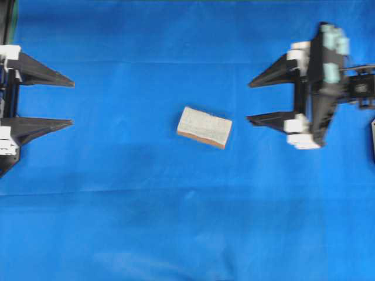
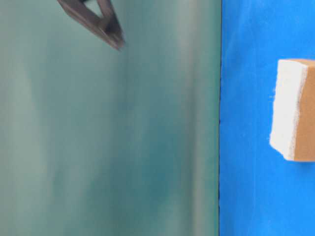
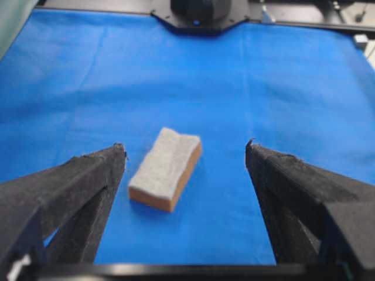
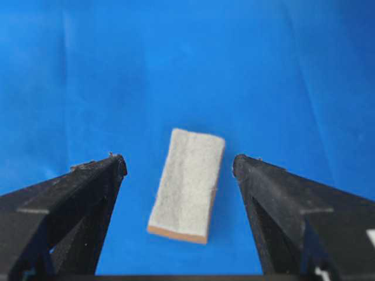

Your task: Hand over the sponge with the left arm and wipe it with the right arm.

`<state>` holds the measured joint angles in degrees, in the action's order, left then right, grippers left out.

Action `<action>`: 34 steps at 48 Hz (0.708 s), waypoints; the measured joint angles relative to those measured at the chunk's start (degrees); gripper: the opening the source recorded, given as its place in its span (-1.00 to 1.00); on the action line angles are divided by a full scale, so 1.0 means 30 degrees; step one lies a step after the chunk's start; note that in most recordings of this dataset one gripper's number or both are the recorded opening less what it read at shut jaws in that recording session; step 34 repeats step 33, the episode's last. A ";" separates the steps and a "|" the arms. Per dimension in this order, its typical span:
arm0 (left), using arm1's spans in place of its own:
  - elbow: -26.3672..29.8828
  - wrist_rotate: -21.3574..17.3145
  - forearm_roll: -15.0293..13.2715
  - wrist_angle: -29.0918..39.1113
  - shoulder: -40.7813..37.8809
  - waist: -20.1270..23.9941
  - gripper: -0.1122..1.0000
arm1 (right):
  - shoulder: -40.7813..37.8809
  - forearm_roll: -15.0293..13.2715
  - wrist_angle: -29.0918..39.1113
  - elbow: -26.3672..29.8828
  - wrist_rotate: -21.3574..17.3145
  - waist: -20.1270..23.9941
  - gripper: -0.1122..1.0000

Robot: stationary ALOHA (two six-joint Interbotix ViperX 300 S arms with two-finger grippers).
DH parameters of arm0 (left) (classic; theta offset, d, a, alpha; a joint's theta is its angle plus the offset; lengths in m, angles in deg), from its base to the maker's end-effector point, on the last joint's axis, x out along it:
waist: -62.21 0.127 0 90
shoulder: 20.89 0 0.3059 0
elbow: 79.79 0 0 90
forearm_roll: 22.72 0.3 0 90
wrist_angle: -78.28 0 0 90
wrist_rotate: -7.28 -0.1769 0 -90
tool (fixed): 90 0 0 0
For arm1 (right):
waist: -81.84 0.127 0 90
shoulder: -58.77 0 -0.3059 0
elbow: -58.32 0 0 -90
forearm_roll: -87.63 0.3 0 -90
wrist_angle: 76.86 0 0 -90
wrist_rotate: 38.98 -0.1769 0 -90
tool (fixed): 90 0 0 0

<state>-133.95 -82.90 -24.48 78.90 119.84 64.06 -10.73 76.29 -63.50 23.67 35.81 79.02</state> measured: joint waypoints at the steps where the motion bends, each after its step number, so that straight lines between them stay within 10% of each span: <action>1: 0.0029 0.0000 0.0000 0.0264 0.0176 -0.0029 0.65 | 0.0381 0.0000 0.0059 -0.0117 0.0000 -0.0029 0.52; 34: -0.0146 -0.0469 0.0000 0.5273 0.3838 0.0000 0.63 | 1.0664 -0.0029 0.3193 -0.6006 0.0088 0.0000 0.50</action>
